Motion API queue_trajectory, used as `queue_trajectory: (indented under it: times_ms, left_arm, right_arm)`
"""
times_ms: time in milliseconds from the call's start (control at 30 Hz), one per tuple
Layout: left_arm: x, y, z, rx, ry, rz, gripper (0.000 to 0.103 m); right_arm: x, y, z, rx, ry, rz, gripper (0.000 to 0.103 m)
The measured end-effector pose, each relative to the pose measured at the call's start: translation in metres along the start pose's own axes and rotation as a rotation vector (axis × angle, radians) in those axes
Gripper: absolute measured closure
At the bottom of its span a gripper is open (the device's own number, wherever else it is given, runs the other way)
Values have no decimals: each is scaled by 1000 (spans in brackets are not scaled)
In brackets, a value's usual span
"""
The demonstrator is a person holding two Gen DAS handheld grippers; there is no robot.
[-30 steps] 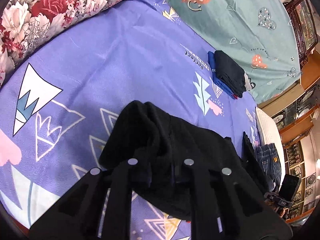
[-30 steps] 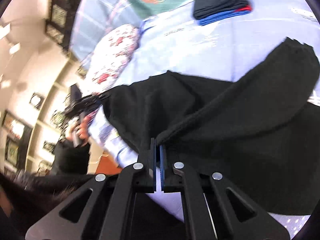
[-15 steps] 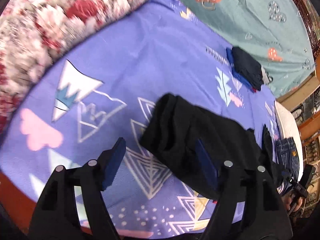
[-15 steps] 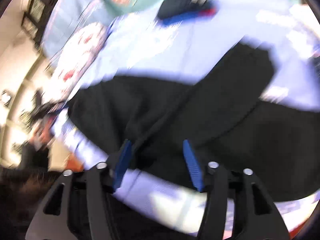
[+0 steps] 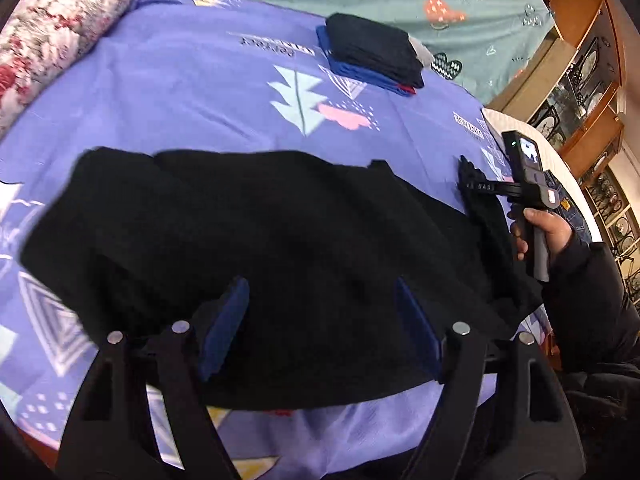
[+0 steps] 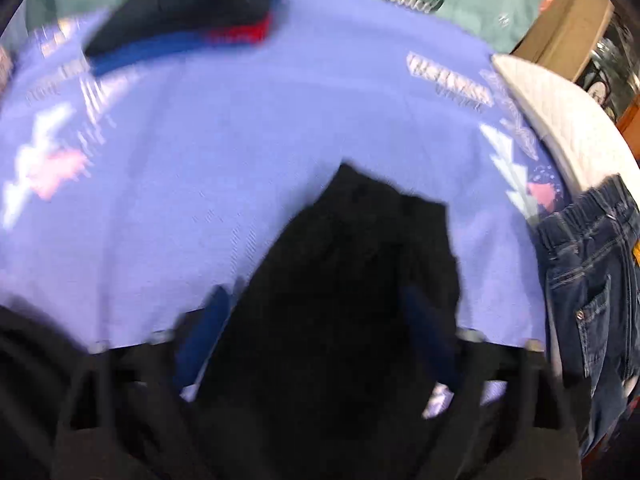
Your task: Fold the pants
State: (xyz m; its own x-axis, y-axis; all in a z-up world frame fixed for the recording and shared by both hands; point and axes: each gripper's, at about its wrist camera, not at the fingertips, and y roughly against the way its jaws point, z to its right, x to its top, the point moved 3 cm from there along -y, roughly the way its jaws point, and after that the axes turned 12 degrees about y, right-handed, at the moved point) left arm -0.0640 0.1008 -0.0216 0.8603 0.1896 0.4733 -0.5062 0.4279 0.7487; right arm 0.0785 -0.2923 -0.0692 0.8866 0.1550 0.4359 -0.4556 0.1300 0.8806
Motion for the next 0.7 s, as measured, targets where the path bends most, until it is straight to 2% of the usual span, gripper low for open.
queue_trajectory:
  times_ms: [33, 100, 200, 233, 267, 333, 400, 433, 467, 533, 567, 600, 633, 700]
  left_arm:
    - [-2, -5, 2, 2, -4, -3, 26]
    - [-2, -15, 3, 5, -17, -16, 26]
    - [0, -26, 1, -21, -13, -26, 20]
    - [1, -29, 0, -33, -10, -21, 17]
    - [1, -30, 1, -40, -11, -18, 16]
    - [0, -37, 3, -59, -21, -9, 12]
    - [-1, -41, 4, -72, -36, -1, 12]
    - [-2, -44, 5, -76, -45, 4, 11]
    - [-4, -46, 5, -77, -60, 12, 10]
    - [-6, -51, 8, -65, -89, 20, 8]
    - [-7, -52, 10, -60, -103, 20, 7]
    - [-7, -52, 12, -60, -111, 18, 6]
    - [-6, -54, 13, -59, -114, 14, 5]
    - [-6, -55, 14, -47, -117, 4, 5]
  right_arm:
    - [0, -2, 1, 48, 4, 5, 97]
    - [-9, 9, 19, 81, -19, 29, 99]
    - [-30, 62, 75, 157, -151, 222, 99]
    - [-47, 95, 106, 205, -237, 338, 99]
    - [-60, 116, 124, 223, -288, 405, 99]
    - [-112, 169, 168, 237, -406, 576, 99]
    - [-161, 193, 188, 262, -481, 665, 99]
    - [-181, 194, 191, 278, -505, 678, 99]
    - [-209, 185, 190, 294, -539, 648, 99]
    - [-250, 151, 181, 311, -600, 523, 99]
    - [-275, 120, 175, 325, -646, 426, 99]
    - [-291, 100, 172, 343, -687, 369, 99]
    - [-300, 94, 169, 360, -709, 357, 99]
    - [-304, 97, 165, 367, -712, 399, 99]
